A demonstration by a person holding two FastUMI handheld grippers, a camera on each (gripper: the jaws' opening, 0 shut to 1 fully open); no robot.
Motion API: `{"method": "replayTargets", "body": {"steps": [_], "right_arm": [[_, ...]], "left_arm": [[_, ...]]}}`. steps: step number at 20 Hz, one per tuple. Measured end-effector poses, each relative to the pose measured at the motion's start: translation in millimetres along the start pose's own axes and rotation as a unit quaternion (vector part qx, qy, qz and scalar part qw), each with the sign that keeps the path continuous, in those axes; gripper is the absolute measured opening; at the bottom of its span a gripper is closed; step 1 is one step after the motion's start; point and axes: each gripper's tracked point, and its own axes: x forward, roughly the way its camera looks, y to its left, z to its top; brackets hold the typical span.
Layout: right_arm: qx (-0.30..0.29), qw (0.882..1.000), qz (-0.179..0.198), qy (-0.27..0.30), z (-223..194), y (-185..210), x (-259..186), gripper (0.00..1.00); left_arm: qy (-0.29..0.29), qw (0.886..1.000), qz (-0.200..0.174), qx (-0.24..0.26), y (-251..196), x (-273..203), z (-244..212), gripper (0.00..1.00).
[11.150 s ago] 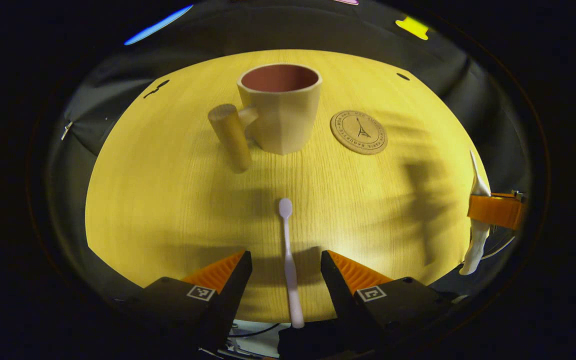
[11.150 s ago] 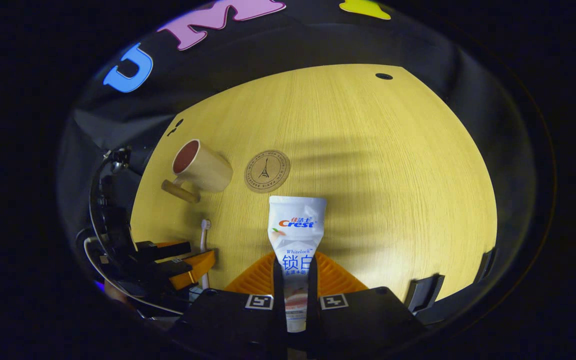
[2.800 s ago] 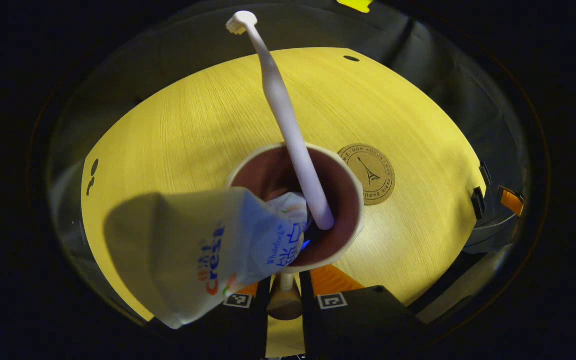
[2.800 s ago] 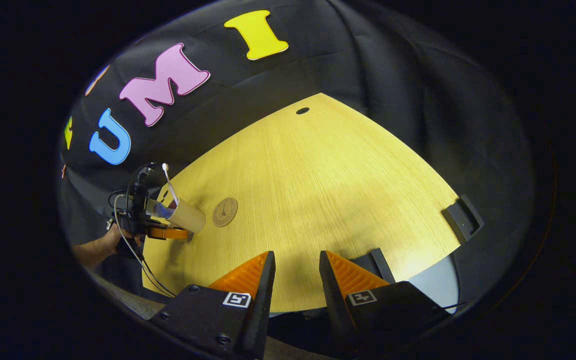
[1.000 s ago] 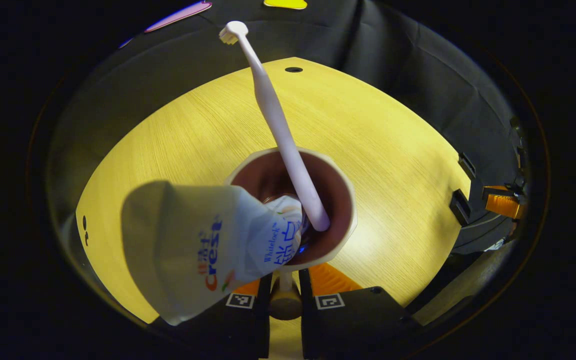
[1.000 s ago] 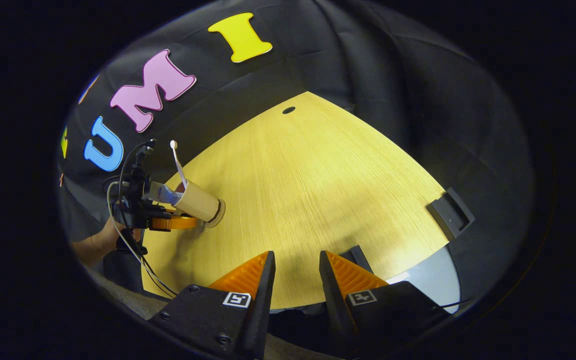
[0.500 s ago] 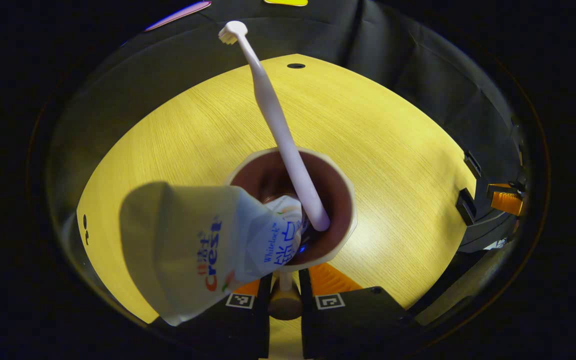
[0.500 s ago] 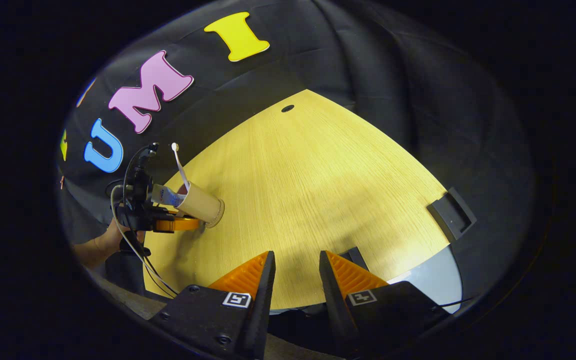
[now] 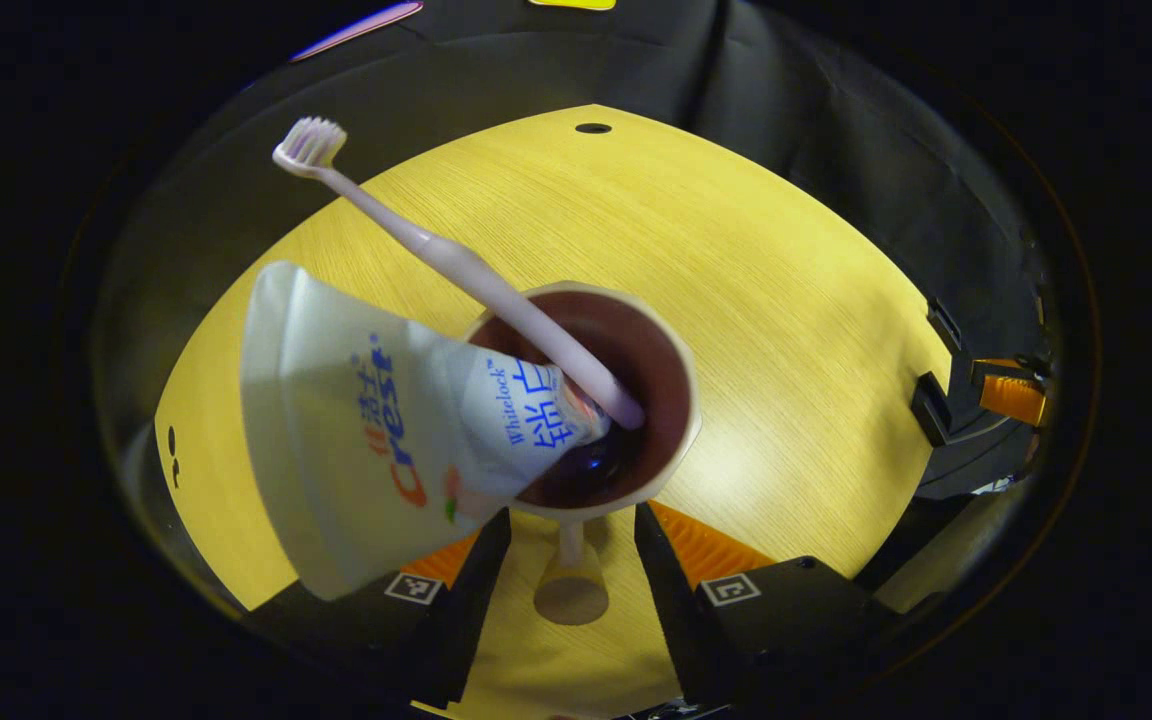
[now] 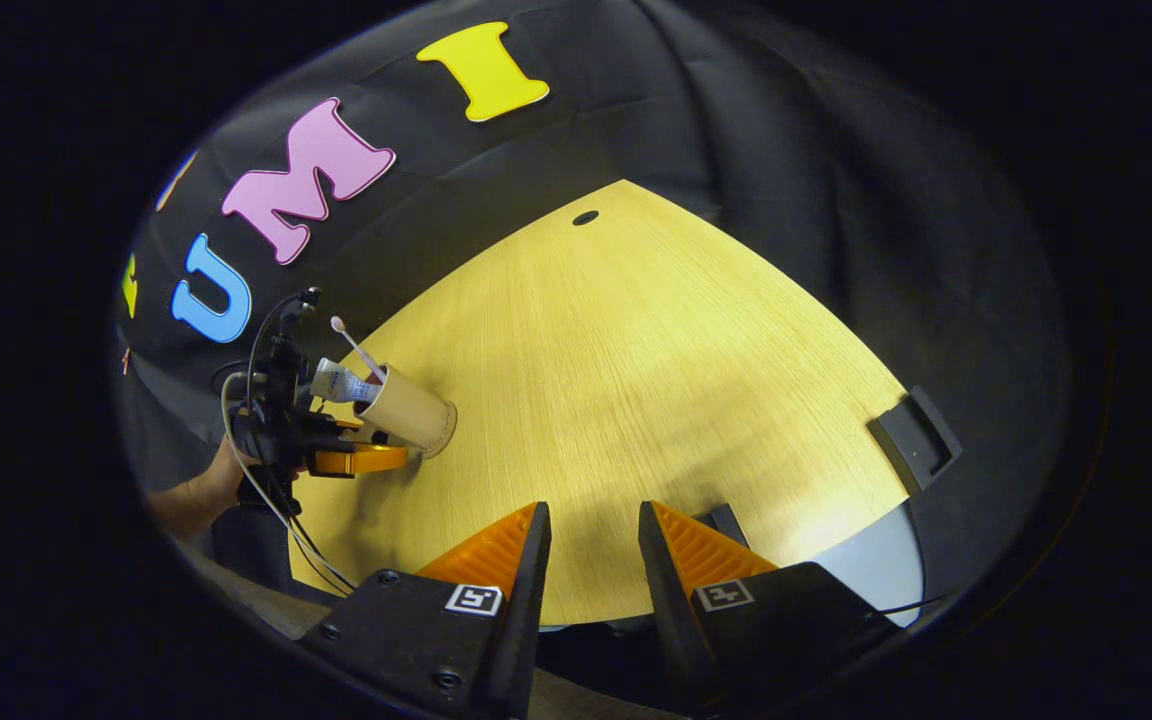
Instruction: Put the toothbrush and toothpaste on the desktop into the cup, then pick up the cup and place it on the coaster on the desktop.
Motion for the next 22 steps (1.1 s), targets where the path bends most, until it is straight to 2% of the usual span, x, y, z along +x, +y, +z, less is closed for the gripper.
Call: {"method": "replayTargets", "body": {"steps": [7,13,17,22], "right_arm": [[-0.021,1.000,0.018,0.005,5.8,27.3,12.4,0.55],[-0.064,0.996,0.061,0.021,6.9,84.2,32.1,0.55],[-0.097,0.990,0.099,0.034,3.3,132.9,41.6,0.55],[-0.125,0.982,0.138,0.031,15.1,189.2,34.0,0.55]], "left_arm": [[-0.037,0.999,0.001,-0.015,-0.9,-35.7,0.3,0.81],[-0.089,0.993,0.029,-0.068,19.0,-93.7,-20.8,0.82],[-0.127,0.983,0.056,-0.118,35.8,-135.8,-46.2,0.82],[-0.175,0.962,0.089,-0.189,51.2,-178.6,-76.2,0.82]]}}
